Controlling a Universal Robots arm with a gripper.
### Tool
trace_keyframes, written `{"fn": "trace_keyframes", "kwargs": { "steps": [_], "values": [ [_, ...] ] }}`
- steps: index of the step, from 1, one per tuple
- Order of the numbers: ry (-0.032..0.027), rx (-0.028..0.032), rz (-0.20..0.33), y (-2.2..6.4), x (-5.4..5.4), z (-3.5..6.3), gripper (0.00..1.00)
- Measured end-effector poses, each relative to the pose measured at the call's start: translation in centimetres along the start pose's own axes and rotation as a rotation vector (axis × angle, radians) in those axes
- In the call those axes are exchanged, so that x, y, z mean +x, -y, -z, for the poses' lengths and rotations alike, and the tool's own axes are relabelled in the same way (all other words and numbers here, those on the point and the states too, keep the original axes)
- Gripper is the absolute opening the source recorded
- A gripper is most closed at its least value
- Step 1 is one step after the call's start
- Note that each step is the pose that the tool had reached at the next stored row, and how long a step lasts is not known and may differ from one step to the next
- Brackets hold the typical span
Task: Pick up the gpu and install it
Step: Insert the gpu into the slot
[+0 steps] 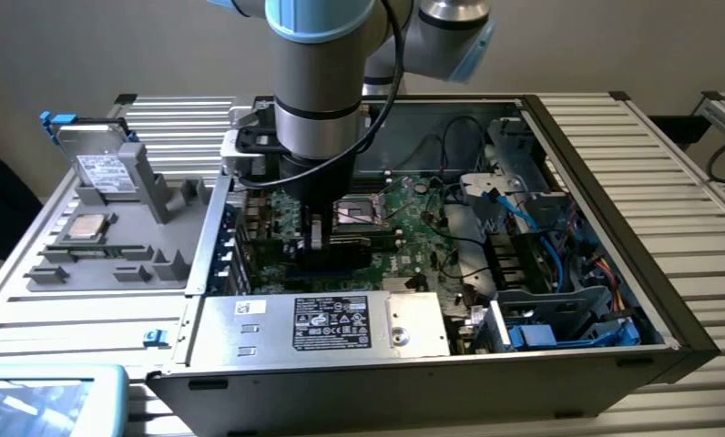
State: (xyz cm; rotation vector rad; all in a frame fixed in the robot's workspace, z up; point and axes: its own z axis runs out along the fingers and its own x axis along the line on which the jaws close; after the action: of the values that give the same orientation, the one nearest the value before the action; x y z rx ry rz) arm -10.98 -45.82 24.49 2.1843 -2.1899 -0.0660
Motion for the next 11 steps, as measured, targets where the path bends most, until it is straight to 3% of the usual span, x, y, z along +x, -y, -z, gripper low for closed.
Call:
{"fn": "trace_keyframes", "kwargs": {
  "steps": [11],
  "values": [
    [0.0000,0.0002,0.002,-0.10,0.00,-0.03,0.28]
  ]
}}
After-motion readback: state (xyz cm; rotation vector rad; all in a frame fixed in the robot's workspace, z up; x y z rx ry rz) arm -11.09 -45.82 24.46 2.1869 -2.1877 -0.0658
